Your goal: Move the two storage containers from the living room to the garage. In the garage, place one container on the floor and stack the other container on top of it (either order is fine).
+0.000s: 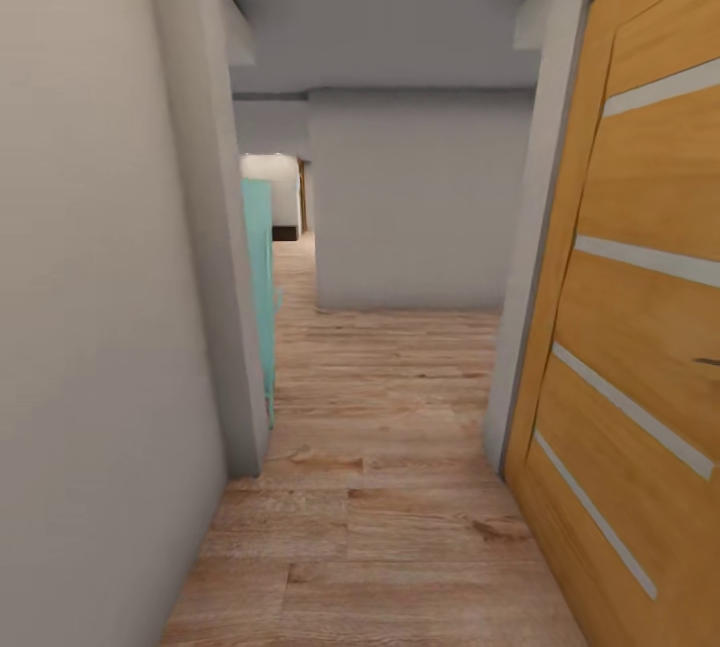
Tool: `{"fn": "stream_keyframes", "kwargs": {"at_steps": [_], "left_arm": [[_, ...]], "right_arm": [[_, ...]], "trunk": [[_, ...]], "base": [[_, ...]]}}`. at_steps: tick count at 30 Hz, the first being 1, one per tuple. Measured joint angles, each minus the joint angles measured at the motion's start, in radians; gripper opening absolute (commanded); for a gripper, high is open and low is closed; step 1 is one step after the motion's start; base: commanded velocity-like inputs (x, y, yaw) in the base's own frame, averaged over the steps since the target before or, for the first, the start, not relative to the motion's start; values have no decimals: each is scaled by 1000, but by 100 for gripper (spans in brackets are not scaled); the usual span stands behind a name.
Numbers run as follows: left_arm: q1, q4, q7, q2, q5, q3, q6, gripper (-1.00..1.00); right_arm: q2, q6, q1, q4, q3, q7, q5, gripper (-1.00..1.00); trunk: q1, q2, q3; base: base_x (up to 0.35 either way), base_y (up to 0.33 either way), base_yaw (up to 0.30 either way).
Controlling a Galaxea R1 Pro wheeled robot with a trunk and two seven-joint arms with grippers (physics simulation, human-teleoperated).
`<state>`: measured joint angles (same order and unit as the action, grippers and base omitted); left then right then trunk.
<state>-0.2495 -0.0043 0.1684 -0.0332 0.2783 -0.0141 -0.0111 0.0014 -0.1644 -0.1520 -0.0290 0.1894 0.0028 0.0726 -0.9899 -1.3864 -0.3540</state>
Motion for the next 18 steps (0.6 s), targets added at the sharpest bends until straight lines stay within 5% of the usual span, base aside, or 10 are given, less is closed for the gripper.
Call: {"fn": "stream_keyframes", "kwargs": {"at_steps": [18], "left_arm": [[0,0,-1,1,-1,0,1,100]], "right_arm": [[1,1,0,0,0,0,0,100]], "trunk": [[0,0,0]], "base": [[314,-103,0]]}}
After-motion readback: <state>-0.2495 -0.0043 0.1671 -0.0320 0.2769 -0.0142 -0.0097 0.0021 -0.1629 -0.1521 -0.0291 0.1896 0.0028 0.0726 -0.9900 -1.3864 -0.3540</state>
